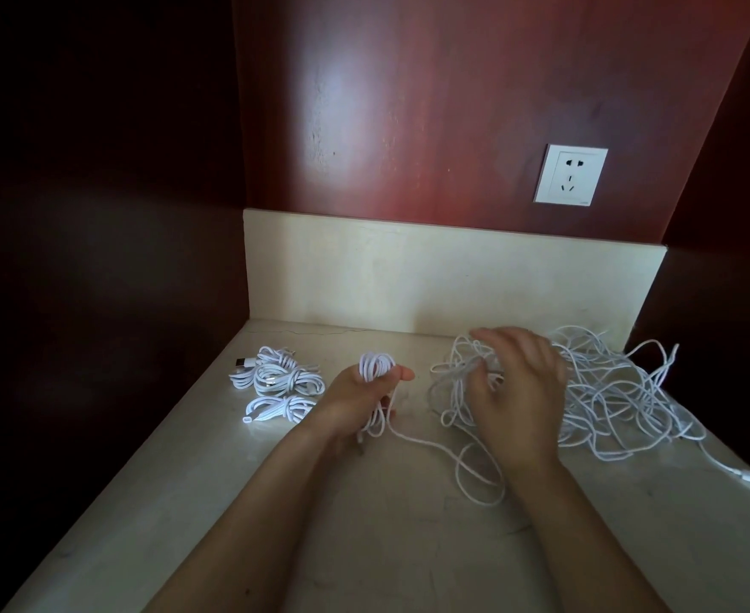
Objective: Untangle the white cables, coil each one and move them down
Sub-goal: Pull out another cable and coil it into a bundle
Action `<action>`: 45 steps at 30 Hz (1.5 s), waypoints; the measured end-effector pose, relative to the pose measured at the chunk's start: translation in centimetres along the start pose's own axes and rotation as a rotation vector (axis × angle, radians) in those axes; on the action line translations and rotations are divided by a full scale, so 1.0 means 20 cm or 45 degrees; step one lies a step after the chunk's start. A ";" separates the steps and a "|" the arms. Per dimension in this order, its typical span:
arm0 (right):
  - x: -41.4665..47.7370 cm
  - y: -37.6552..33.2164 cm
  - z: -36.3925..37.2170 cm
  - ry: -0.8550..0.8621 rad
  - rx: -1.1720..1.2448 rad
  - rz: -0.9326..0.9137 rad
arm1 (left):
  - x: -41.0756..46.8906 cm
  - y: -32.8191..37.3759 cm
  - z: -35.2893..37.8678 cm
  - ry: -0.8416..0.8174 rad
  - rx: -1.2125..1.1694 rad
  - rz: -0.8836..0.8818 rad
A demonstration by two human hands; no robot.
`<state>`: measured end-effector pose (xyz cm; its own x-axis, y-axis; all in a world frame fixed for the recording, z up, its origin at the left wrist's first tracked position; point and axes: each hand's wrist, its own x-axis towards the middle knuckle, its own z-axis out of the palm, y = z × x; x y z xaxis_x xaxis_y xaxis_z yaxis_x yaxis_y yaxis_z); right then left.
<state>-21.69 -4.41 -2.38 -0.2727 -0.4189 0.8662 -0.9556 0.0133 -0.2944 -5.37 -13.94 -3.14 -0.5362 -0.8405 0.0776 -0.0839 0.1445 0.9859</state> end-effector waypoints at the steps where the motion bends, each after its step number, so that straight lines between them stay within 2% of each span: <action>1: 0.00 -0.05 0.00 -0.020 0.045 -0.093 | -0.01 0.00 0.01 -0.003 0.039 0.044; 3: -0.02 -0.13 0.03 -0.101 0.145 -0.169 | -0.02 0.01 0.03 -0.026 0.047 0.107; 4: -0.04 -0.16 0.05 -0.174 0.246 -0.108 | -0.03 0.02 0.04 -0.055 0.060 0.119; 7: -0.07 -0.16 0.11 -0.428 0.655 0.319 | -0.03 0.02 0.07 -0.247 -0.012 0.155; 8: -0.07 -0.14 0.12 -0.492 0.745 0.395 | -0.03 0.03 0.07 -0.299 -0.021 0.183; 10: -0.06 -0.12 0.13 -0.545 0.861 0.440 | -0.05 0.05 0.07 -0.374 0.030 0.277; 15: -0.01 -0.12 0.09 -0.645 1.245 0.722 | -0.09 0.11 0.06 -0.465 0.132 0.452; 21: -0.01 -0.09 0.06 -0.810 1.435 0.921 | -0.08 0.08 0.05 -0.572 0.144 0.328; 27: -0.01 -0.09 0.04 -0.971 1.674 0.973 | -0.10 0.10 0.05 -0.710 0.078 0.175; 30: -0.01 -0.10 0.03 -1.071 1.600 0.918 | -0.09 0.07 0.05 -0.678 0.204 0.095; 34: -0.01 -0.10 0.05 -0.993 1.381 0.858 | -0.08 0.05 0.05 -0.549 0.274 0.010; 40: 0.00 -0.09 0.06 -0.944 1.677 1.120 | -0.10 0.09 0.06 -0.502 0.566 0.217; 42: 0.01 -0.09 0.06 -0.905 1.714 1.167 | -0.08 0.09 0.06 -0.382 0.806 0.259; 45: 0.03 -0.09 0.06 -0.815 1.799 1.221 | -0.04 0.07 0.06 -0.026 1.237 0.334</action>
<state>-20.00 -5.81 -1.82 -0.2030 -0.9783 0.0408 0.3814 -0.1174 -0.9169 -6.06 -12.43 -1.96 -0.6494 -0.7132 0.2639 -0.6047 0.6947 0.3895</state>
